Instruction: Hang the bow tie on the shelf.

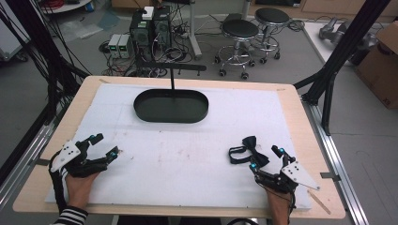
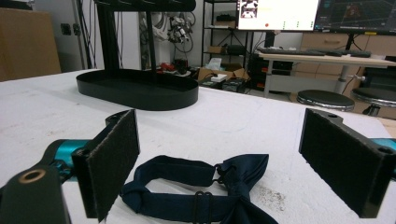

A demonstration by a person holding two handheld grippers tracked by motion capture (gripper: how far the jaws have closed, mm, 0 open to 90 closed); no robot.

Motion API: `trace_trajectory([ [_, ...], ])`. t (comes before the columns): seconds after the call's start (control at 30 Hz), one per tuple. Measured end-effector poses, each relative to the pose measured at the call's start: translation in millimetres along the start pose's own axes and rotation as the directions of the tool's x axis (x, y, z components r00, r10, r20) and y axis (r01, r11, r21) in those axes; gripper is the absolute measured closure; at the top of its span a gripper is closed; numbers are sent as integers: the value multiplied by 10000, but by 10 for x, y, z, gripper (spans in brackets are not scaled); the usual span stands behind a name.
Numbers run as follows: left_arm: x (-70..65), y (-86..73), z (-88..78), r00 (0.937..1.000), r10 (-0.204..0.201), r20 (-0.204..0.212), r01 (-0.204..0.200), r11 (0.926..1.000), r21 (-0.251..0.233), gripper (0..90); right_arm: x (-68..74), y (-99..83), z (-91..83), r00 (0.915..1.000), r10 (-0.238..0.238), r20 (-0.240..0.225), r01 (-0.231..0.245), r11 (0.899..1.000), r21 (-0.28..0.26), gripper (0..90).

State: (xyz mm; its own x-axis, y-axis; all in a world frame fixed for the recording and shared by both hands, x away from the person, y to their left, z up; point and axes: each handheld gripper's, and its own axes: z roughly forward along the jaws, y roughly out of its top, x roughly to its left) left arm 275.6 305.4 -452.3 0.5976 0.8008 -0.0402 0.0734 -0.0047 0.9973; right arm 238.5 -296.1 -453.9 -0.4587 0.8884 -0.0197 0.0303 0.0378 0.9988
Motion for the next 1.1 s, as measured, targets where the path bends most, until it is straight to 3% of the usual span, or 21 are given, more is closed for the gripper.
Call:
trace_trajectory([
  [0.57, -10, 1, 1, 9999, 144, -2, -144, 9999, 35, 182, 6, -1, -6, 10000, -26, -16, 26, 10000, -47, 113],
  [1.1, -25, -2, -3, 9996, 272, 19, -272, 9996, -38, 182, 3, 36, 82, 9997, -231, -21, 232, 9967, 779, 113],
])
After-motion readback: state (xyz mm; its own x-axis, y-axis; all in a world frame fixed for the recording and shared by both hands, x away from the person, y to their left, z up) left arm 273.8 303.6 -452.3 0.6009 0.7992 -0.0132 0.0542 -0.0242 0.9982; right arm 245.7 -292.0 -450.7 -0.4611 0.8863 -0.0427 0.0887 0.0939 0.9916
